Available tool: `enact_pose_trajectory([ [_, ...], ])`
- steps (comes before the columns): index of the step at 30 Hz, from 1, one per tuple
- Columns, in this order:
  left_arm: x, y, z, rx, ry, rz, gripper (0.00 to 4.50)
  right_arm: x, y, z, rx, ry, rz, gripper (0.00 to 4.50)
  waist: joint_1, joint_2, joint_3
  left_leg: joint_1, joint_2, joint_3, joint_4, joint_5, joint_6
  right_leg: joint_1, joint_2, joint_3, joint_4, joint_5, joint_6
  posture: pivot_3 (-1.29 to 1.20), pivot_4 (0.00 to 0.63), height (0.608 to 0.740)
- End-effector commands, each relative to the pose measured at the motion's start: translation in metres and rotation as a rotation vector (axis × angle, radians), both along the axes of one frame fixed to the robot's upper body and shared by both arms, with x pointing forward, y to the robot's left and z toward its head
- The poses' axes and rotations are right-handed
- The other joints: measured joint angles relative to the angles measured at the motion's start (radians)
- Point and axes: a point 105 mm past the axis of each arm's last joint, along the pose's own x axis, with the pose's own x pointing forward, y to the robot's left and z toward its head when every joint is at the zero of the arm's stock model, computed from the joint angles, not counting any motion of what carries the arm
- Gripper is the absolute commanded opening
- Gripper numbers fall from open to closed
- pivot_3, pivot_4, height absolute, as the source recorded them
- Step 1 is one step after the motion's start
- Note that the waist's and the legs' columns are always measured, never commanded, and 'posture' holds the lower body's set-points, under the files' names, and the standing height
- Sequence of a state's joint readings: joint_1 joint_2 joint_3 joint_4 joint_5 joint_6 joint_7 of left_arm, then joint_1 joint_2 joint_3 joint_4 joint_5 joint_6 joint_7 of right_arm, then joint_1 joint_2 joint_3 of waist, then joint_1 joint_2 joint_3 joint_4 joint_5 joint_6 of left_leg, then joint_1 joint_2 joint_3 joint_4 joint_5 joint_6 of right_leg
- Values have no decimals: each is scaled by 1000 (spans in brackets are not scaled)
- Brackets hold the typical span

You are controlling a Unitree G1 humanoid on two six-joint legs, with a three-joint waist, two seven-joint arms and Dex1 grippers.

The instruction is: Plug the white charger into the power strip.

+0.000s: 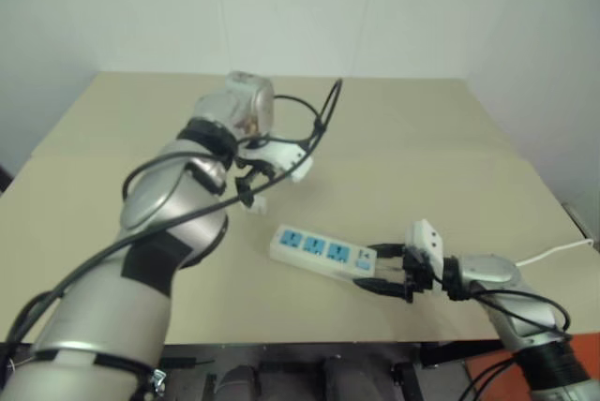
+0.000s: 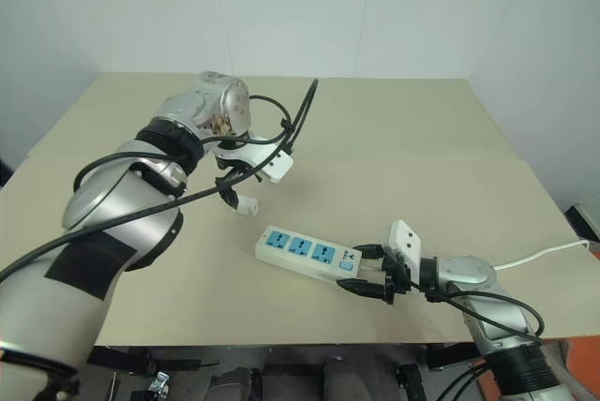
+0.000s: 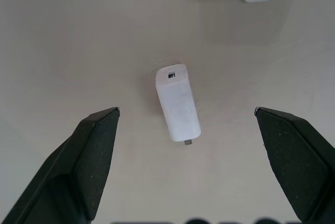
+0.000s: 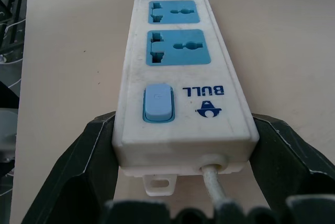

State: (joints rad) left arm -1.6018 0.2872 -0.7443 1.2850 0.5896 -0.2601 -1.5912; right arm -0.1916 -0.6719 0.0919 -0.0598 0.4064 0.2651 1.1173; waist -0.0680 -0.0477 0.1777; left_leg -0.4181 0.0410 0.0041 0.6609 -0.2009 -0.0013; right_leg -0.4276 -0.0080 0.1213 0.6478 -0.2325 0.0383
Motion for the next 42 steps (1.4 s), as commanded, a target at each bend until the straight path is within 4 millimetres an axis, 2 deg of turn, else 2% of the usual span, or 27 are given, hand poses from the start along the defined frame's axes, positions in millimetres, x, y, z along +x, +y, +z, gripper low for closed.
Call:
enact_pose_trajectory([
  [1, 6, -4, 7, 34, -70, -15, 4500, -5, 10, 5, 13, -22, 39, 3407, 0, 0, 0, 0, 0, 0, 0, 0, 0, 0, 0, 0, 0, 0, 0, 0, 150, 740],
  [13, 5, -5, -6, 44, -50, 41, 4500, -10, 16, -2, 18, -24, 8, 3407, -1, 0, 0, 1, -2, -2, 0, 0, 0, 0, 0, 0, 1, 0, 0, 0, 150, 740],
  [28, 7, 1, -40, 54, -32, 121, 4500, -13, 18, -5, 11, -23, -16, 3407, 0, 0, 0, 2, -4, -5, 0, 0, 0, 0, 0, 2, 3, 0, 0, 0, 150, 740],
  [42, 9, -2, -49, 38, -57, 149, 4500, -18, 16, -9, -4, -12, -38, 3407, 1, 0, 0, 2, -5, -5, 0, 0, 0, 1, 0, 2, 3, 0, 1, 0, 150, 740],
])
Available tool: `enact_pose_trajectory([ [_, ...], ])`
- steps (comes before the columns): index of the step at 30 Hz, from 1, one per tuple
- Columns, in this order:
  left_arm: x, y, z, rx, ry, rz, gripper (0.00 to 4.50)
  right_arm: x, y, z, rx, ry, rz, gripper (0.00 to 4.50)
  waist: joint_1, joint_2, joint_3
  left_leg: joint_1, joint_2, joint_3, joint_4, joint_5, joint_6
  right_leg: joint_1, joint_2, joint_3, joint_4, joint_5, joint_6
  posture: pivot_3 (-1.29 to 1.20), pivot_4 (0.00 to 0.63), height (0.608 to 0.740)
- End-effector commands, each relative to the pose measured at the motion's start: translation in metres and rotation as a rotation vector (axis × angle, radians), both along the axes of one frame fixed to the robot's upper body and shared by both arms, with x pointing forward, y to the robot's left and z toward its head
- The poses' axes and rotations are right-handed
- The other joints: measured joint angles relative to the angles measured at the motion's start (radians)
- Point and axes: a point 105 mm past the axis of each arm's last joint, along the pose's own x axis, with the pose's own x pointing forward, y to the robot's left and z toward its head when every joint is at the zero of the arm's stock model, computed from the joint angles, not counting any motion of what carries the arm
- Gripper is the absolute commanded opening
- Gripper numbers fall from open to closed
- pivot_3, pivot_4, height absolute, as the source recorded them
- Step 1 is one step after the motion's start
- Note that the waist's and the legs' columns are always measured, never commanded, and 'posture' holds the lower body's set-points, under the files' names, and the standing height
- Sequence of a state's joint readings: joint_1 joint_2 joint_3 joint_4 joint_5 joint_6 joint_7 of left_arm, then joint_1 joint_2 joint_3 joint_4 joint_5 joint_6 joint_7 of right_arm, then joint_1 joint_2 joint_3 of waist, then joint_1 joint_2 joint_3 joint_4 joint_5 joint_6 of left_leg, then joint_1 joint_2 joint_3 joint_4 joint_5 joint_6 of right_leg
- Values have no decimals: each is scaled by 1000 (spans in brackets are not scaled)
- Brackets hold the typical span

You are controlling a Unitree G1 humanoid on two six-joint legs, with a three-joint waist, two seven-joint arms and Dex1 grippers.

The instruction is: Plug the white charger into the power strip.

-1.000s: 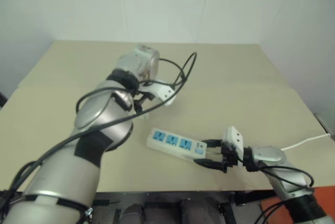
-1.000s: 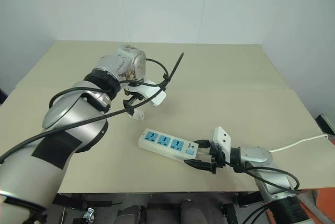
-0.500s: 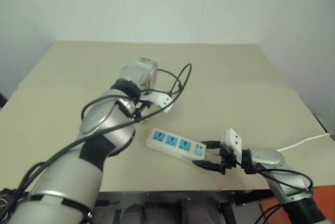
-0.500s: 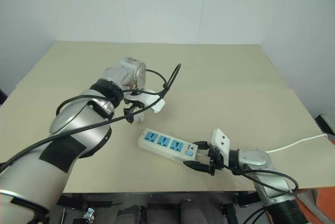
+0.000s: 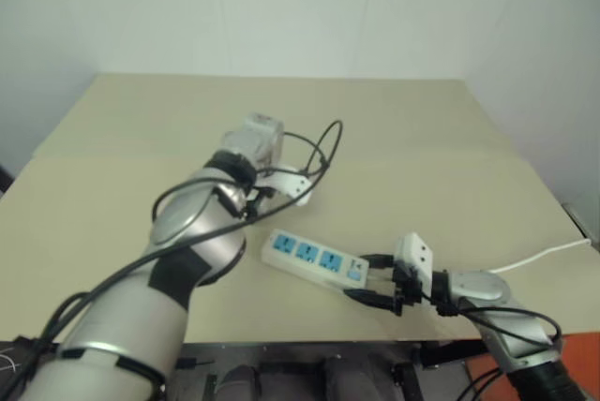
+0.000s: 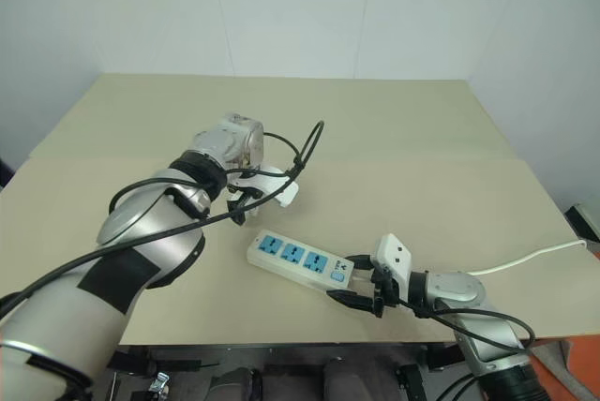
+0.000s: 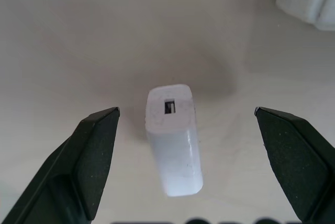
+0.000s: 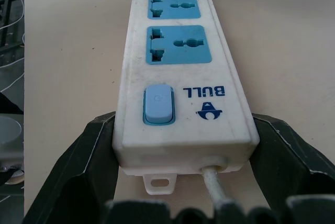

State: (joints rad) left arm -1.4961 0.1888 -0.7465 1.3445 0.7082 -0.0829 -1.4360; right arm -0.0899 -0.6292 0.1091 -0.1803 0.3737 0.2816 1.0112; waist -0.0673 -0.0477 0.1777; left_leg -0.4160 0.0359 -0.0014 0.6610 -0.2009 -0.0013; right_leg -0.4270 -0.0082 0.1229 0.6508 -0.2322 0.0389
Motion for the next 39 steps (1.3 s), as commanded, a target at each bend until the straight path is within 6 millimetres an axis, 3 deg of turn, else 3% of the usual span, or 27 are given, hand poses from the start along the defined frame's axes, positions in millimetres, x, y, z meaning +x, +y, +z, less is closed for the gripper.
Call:
enact_pose_trajectory([
  [1, 3, -3, 1, 1, -37, -1, 4500, -4, 3, 1, -9, -4, 10, 3407, 0, 0, 0, 0, 0, 0, 0, 0, 0, 0, 0, 0, 0, 0, 0, 0, 150, 740],
  [4, 3, -6, -1, -16, -40, 8, 4500, -6, 5, 0, -10, -1, 12, 3407, 0, 0, 0, 0, 0, 0, 0, 0, 0, 0, 0, 0, 0, 0, 0, 0, 150, 740],
  [7, 5, -5, -2, -17, -55, 16, 3891, -6, 6, 0, -10, 2, 14, 3407, 0, 0, 0, 0, 0, 0, 0, 0, 0, 0, 0, 0, 0, 0, 0, 0, 150, 740],
  [16, 5, -5, 0, -10, -54, 18, 996, -7, 4, 0, -16, 12, 10, 3407, 0, 0, 0, 1, -1, 0, 0, 0, 0, 0, 0, 0, 1, 0, 0, 0, 150, 740],
  [20, 5, -7, 1, -44, -50, 18, 988, -8, 4, -1, -18, 13, 10, 3407, 0, 0, 0, 1, -1, 0, 0, 0, 0, 0, 0, 1, 2, 0, 0, 0, 150, 740],
  [24, 3, -23, 19, -196, -35, -1, 988, -8, 6, 1, -14, 6, 21, 3407, 0, 0, 0, 2, -1, -1, 0, 0, 0, 0, 0, 1, 3, 0, 0, 0, 150, 740],
  [27, 0, -32, 50, -364, -8, -7, 988, -6, 7, 3, -9, -9, 48, 3407, -1, 0, 0, 2, -1, -1, 1, 0, 0, 0, 0, 1, 5, 0, 0, 0, 150, 740],
  [32, -8, -24, 101, -605, 22, -17, 988, 5, 9, 8, -19, -43, 133, 3407, -9, 0, 0, 2, -1, -1, 1, 0, 0, -1, 0, 1, 6, 0, 0, 0, 150, 740],
  [36, -10, -17, 130, -842, 21, 25, 988, 22, 11, 9, -56, -61, 213, 3407, -14, 0, 0, 7, -2, -1, 1, 0, 0, 1, 0, 2, 7, 0, 0, 0, 150, 740],
  [39, -16, -12, 140, -1041, 85, 76, 988, 33, 14, 9, -69, -67, 278, 3407, -18, 0, 0, 7, -1, -1, 1, 0, 0, 2, 0, 2, 8, -1, 0, 0, 150, 740],
])
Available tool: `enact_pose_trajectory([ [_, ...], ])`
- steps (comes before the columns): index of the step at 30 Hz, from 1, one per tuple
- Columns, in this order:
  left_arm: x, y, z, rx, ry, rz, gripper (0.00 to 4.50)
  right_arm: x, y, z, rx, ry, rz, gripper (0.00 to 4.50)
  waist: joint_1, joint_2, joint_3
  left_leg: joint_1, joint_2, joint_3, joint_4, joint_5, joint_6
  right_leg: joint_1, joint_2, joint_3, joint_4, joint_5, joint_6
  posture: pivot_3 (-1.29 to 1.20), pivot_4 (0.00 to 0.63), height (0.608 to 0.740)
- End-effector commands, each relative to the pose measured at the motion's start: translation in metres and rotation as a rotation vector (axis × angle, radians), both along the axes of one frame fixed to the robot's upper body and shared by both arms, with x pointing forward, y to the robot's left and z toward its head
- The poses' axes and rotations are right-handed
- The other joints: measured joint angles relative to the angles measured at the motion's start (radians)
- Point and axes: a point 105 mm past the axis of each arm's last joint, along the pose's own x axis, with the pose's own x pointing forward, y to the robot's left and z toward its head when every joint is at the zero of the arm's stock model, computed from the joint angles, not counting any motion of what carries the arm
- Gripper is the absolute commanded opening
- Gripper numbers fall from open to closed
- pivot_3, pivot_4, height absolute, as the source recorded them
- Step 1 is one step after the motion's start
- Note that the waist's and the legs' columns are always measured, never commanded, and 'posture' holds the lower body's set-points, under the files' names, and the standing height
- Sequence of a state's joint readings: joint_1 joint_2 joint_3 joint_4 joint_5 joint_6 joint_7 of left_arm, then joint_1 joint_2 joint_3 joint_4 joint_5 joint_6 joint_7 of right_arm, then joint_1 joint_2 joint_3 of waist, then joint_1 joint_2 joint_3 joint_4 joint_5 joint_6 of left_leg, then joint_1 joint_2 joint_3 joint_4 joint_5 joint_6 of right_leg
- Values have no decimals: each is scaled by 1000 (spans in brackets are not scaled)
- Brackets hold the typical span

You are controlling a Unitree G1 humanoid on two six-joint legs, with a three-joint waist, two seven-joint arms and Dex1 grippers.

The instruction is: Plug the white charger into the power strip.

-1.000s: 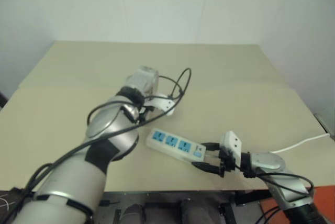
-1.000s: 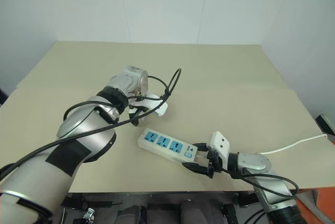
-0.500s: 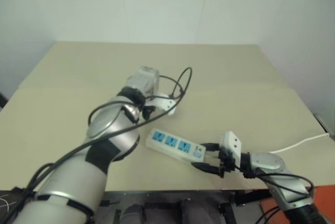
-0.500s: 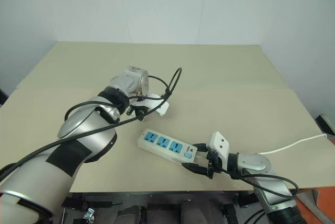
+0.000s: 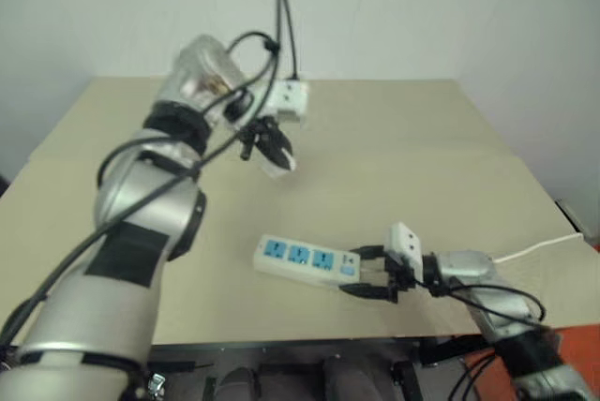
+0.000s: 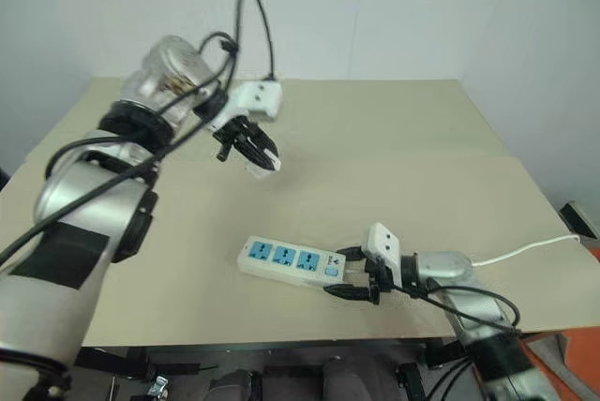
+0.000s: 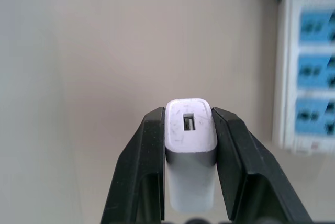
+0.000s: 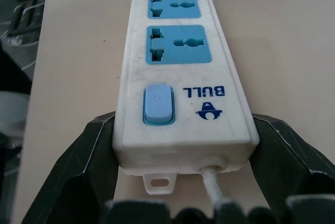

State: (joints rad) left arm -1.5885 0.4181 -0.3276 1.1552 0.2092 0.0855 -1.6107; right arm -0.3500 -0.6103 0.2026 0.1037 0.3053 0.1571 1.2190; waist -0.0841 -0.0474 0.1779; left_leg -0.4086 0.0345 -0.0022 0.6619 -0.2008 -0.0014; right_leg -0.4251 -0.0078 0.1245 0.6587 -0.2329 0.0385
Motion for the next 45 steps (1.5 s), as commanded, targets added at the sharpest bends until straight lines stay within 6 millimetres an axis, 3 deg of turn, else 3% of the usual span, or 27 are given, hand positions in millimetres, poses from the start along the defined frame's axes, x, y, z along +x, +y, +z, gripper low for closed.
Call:
enact_pose_trajectory([
  [1, -13, 1, 19, -255, 69, -14, 988, 9, 5, 3, -8, -34, 91, 3407, -3, 0, 0, 0, 0, 0, 0, 0, 0, 0, 0, 0, 1, -1, 0, 0, 150, 740],
  [6, -56, 16, 11, -579, 219, -158, 988, 23, 10, -3, -30, -73, 140, 3407, -20, 1, 0, 3, 1, 0, 0, 0, 0, -1, 0, 0, 6, -2, -1, 0, 150, 740],
  [13, -80, 15, -31, -748, 297, -182, 988, 25, 15, -12, -34, -78, 171, 3407, -14, 1, 0, 8, 1, -2, 3, 0, 0, 6, 0, -2, 7, -1, -2, 0, 150, 740],
  [16, -83, 13, -40, -819, 271, -210, 988, 25, 16, -13, -25, -80, 172, 3407, -16, 1, 0, 9, 2, -2, 3, 0, 0, 7, 1, -2, 7, -1, -2, 0, 150, 740],
  [21, -82, 7, -73, -787, 254, -229, 988, 23, 18, -16, -17, -86, 165, 3407, -17, 1, -1, 10, 2, -2, 3, 0, 0, 7, 1, -1, 7, -1, -3, 0, 150, 740],
  [31, -80, 2, -84, -846, 258, -237, 988, 26, 16, -16, -15, -103, 128, 3407, -18, 1, -1, 10, 2, -2, 3, 0, 0, 7, 1, -1, 7, -1, -3, 0, 150, 740],
  [40, -84, -5, -120, -748, 308, -249, 988, 23, 20, -19, -14, -92, 130, 3407, -19, 1, -1, 10, 2, -2, 3, 0, 0, 7, 1, -1, 6, -1, -3, 0, 150, 740],
  [45, -78, -5, -123, -767, 312, -229, 988, 22, 20, -18, -13, -89, 131, 3407, -21, 1, -1, 10, 2, -2, 3, 0, 0, 7, 2, -1, 6, -1, -3, 0, 150, 740],
])
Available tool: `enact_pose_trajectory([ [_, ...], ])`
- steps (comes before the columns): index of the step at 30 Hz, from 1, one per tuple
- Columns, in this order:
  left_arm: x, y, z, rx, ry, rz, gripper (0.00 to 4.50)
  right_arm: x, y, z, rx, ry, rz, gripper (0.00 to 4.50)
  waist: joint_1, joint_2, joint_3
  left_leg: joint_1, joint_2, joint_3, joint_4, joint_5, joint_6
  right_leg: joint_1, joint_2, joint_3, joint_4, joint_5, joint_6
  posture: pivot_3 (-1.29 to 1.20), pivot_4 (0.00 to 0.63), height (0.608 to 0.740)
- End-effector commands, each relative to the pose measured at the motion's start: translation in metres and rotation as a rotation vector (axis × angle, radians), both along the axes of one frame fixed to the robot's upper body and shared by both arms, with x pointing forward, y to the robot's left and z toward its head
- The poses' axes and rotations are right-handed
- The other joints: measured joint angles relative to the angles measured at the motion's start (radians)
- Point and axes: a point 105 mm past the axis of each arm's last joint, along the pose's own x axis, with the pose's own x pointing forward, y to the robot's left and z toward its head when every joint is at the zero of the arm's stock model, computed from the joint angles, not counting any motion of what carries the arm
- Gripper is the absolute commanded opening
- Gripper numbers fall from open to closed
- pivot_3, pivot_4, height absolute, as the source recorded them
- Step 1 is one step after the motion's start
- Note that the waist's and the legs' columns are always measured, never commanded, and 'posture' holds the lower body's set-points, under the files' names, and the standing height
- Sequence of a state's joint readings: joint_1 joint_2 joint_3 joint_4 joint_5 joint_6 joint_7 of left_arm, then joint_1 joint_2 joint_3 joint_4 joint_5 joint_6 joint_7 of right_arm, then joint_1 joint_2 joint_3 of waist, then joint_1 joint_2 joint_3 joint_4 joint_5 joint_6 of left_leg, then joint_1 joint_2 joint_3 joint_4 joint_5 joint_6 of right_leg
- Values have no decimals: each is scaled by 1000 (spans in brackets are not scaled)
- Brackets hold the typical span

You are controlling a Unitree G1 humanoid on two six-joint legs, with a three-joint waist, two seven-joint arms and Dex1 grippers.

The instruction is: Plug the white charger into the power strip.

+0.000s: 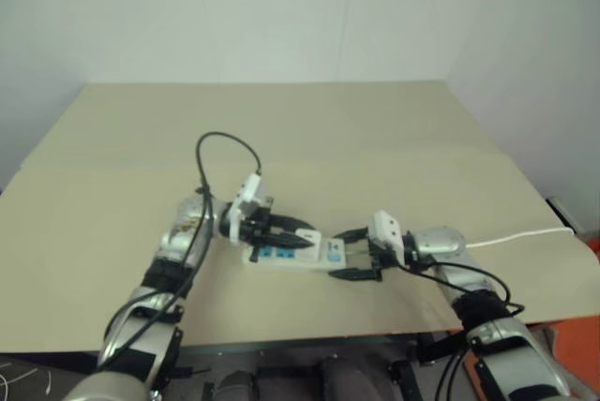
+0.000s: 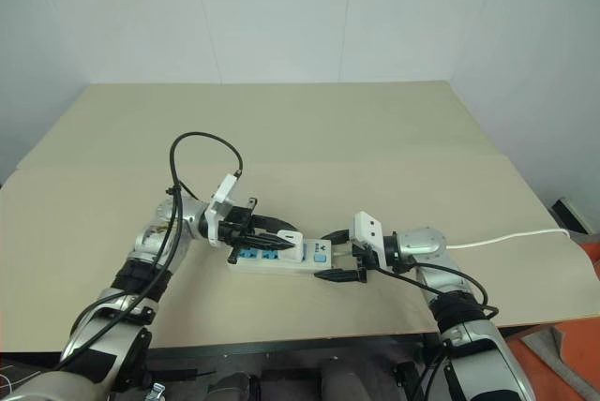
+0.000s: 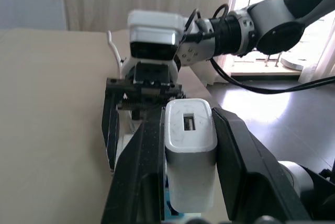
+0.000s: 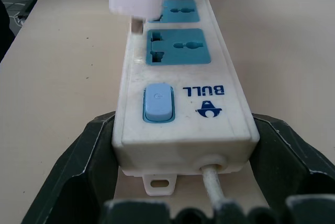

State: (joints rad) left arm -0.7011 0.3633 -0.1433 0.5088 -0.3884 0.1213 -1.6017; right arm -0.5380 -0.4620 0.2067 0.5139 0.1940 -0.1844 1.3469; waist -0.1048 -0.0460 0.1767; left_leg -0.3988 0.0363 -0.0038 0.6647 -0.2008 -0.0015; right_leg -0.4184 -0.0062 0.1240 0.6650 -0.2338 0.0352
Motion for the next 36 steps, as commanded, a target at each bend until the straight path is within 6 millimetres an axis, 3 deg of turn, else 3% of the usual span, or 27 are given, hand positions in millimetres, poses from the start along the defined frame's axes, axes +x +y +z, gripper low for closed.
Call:
enact_pose_trajectory([
  [1, 5, -2, 9, -19, -47, -3, 988, -5, 5, -9, -29, 24, 12, 3407, 0, 0, 0, 0, 0, 0, 0, 0, 0, 0, 0, 0, 0, 0, 0, 0, 150, 740],
  [18, 14, -5, 0, 52, -44, -2, 988, -5, 4, -10, -38, 22, 0, 3407, -4, 0, 0, 0, 0, 0, -1, 0, 0, 0, 0, 0, -1, 0, 0, 0, 150, 740],
  [36, 8, -4, -13, 80, -40, -16, 988, -7, 6, -12, -36, 20, 0, 3407, -11, 0, 0, 0, 0, 0, -2, 0, 0, 0, 0, 0, -1, -1, 0, 0, 150, 740],
])
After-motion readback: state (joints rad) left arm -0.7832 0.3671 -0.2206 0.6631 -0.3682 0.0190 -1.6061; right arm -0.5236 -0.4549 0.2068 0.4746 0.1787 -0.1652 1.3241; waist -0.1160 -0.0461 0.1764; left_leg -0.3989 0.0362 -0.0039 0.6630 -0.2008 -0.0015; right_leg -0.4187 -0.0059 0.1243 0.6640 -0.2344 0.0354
